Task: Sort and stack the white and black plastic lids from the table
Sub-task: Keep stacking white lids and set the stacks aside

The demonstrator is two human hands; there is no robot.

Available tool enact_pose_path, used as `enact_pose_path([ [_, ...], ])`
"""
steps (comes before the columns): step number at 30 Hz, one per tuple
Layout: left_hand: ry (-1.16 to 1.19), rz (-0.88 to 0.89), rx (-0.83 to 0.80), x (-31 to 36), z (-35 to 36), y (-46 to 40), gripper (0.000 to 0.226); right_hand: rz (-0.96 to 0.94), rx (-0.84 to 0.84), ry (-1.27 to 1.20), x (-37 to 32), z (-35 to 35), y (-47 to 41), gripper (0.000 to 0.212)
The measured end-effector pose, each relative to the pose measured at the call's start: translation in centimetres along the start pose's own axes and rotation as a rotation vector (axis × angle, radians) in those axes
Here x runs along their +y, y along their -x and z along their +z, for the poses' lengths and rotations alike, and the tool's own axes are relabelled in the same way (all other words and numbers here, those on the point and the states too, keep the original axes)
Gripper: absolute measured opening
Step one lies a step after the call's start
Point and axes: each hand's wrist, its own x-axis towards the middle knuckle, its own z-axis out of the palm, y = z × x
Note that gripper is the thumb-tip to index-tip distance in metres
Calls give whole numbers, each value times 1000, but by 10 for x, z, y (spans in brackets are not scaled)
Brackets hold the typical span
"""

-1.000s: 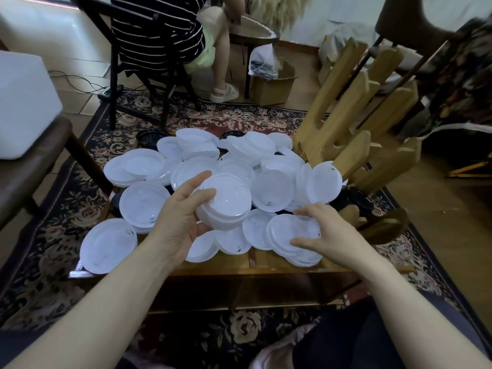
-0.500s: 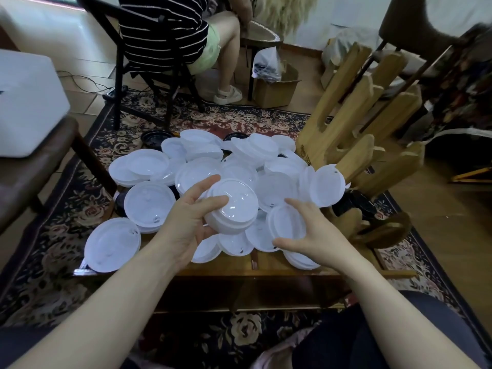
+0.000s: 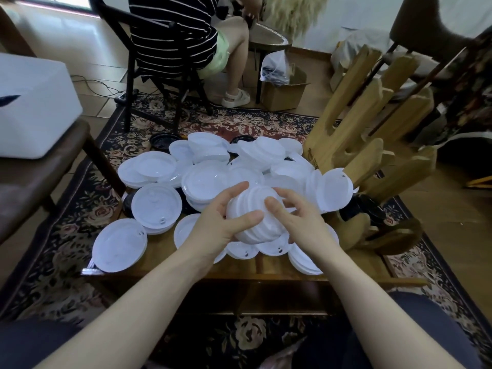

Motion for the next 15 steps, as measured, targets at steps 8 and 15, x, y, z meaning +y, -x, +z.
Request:
enact_pose_path([
  [8, 134, -98, 44, 8, -5, -1, 61, -51, -54, 30, -1, -12, 4, 53],
  [15, 175, -112, 68, 11, -5, 1, 55, -234, -228, 157, -2, -15, 9, 80],
])
